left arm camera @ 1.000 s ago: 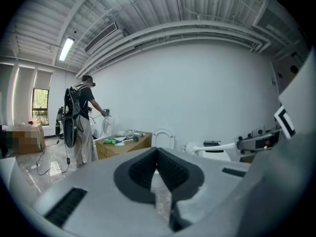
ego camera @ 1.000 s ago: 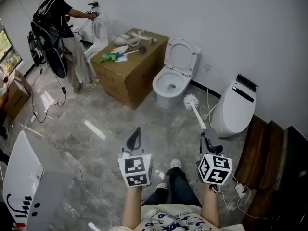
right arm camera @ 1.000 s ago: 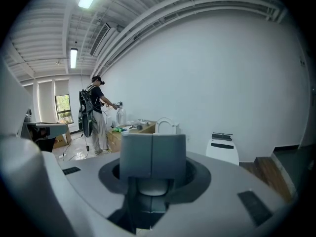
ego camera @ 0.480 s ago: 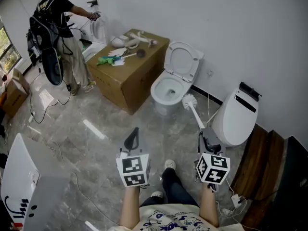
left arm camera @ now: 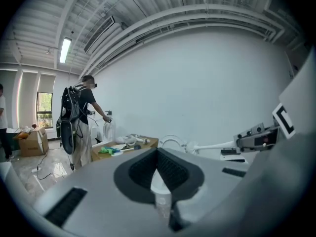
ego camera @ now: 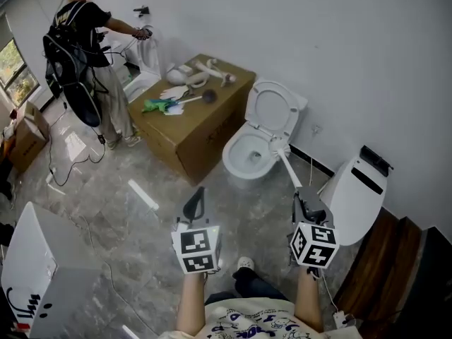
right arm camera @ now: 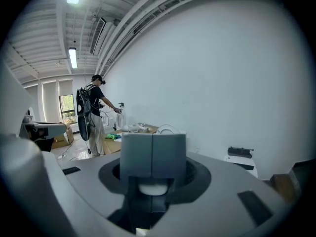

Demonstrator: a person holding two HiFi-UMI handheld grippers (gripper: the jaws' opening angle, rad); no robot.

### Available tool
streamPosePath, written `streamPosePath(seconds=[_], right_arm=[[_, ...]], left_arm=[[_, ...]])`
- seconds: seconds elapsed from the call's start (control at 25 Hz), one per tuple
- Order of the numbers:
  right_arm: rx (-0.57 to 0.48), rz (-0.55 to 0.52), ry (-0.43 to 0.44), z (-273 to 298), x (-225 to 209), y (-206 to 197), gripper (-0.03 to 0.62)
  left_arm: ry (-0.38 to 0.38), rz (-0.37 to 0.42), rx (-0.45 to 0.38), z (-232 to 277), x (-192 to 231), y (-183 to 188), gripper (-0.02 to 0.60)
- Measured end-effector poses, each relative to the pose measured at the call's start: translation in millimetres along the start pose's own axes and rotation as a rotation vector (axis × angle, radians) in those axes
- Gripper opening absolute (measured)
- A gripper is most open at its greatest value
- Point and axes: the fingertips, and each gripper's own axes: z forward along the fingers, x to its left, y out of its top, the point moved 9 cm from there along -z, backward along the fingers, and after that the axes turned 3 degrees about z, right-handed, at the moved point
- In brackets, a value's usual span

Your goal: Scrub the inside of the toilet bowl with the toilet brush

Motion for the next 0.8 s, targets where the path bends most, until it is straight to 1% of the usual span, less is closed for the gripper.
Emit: streamPosePath(seconds=[0.32,0.8], right_arm=[[0.018,-0.006,0.027,67.7,-30.0,27.6,0.167],[0.057,0.0,0.046,142.9,-38.7,46.7,0.167]], left_arm=[[0.016,0.006,0.009,67.6,-15.7,19.4,0.002],[0.022,-0.003,0.045,145.6,-6.8,27.3,0.002]])
